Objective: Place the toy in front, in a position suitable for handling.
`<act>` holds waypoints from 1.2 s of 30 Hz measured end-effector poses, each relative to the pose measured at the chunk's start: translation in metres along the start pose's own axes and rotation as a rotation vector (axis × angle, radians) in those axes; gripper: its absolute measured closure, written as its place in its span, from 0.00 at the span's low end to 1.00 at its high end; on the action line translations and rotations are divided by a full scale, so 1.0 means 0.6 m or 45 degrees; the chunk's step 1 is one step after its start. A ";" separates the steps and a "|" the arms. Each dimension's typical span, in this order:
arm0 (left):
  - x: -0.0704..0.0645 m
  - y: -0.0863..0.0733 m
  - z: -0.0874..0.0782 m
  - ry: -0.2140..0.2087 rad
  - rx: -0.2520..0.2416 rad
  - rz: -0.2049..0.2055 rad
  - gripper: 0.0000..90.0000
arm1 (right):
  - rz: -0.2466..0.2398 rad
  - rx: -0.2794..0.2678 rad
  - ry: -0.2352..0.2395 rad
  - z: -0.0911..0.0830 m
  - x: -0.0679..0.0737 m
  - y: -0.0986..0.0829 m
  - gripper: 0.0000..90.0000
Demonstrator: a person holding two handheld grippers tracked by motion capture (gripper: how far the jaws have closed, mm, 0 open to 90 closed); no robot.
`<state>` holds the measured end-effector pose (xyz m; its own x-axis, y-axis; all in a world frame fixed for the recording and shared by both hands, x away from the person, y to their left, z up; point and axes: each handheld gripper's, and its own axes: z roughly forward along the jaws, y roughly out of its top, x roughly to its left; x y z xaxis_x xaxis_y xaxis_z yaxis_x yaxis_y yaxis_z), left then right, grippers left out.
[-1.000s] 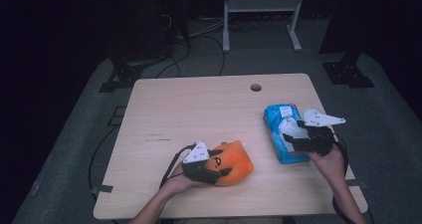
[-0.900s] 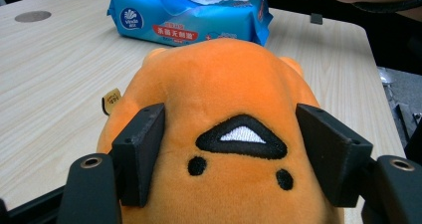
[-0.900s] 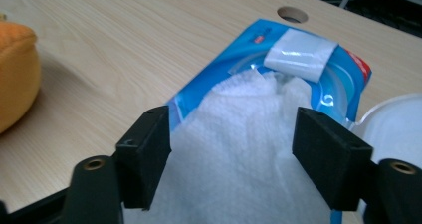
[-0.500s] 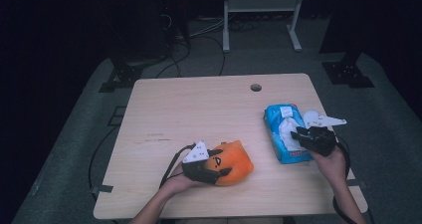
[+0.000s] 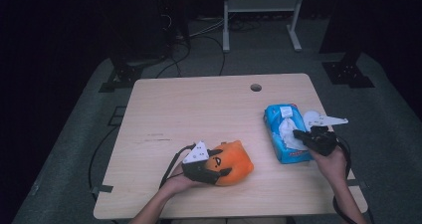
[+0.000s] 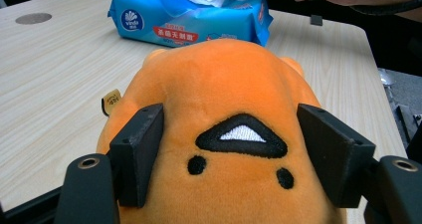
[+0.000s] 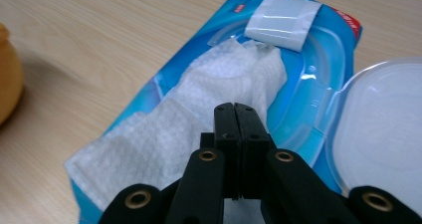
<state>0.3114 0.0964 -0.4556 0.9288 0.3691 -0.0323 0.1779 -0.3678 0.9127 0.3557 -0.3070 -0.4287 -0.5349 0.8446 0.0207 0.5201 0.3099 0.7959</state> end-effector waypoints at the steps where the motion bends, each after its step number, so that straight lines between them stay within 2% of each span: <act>1: 0.000 0.000 0.000 0.000 0.000 0.000 0.32 | 0.008 -0.007 0.009 -0.001 0.001 0.000 0.98; 9: 0.000 0.000 0.000 0.001 0.001 0.004 0.32 | 0.020 -0.056 0.077 -0.015 0.009 0.004 0.99; 14: 0.000 0.000 0.000 0.001 0.000 0.007 0.32 | 0.011 -0.076 0.094 -0.023 0.016 0.007 0.99; 26: 0.000 -0.001 0.000 0.002 -0.001 0.009 0.31 | -0.072 -0.129 0.106 -0.056 0.050 0.018 0.99; 30: 0.000 -0.001 0.000 0.001 -0.001 0.010 0.31 | -0.066 -0.128 0.114 -0.058 0.051 0.017 0.99; 36: 0.000 -0.001 0.000 0.001 -0.003 0.009 0.31 | -0.030 -0.134 0.159 -0.056 0.047 0.016 0.99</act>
<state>0.3115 0.0965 -0.4562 0.9298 0.3672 -0.0252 0.1705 -0.3688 0.9137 0.3230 -0.2948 -0.4002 -0.6284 0.7747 0.0712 0.4374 0.2762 0.8558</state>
